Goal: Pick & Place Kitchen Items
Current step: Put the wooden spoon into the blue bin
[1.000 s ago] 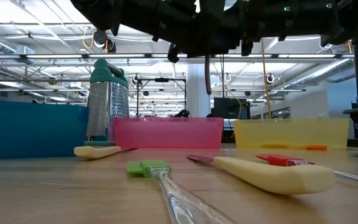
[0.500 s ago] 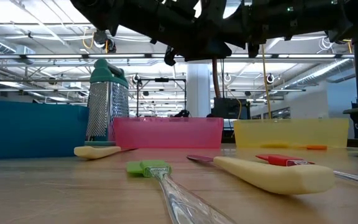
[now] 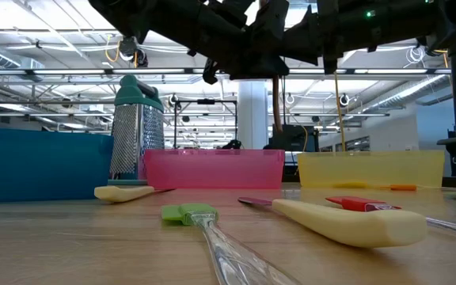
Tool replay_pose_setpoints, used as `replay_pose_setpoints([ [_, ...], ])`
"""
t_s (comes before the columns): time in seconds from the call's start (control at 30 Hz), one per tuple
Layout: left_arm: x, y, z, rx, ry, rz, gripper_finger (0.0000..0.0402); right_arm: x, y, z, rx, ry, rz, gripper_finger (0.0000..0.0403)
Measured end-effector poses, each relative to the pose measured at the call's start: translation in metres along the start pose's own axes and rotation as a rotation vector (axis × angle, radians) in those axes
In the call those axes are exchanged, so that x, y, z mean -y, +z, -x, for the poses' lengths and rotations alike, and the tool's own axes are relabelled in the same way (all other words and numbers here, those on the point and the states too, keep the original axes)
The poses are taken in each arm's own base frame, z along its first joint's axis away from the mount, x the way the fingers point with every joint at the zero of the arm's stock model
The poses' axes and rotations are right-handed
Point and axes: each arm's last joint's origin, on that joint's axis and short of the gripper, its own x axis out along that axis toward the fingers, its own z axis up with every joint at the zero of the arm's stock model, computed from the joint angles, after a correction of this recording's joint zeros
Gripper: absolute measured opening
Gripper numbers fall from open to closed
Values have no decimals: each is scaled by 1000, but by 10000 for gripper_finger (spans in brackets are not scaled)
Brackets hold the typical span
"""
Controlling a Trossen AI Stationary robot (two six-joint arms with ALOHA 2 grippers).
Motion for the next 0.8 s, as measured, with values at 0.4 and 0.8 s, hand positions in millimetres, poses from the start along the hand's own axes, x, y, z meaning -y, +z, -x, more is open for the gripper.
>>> replay_pose_setpoints([
  [0.4, 0, 1, 1, 11, 14, 14, 53, -1, 2, 1, 19, 0, -8, 35],
  [0.8, 0, 1, 1, 10, 11, 39, 39, -1, 1, 1, 15, 9, -2, 51],
])
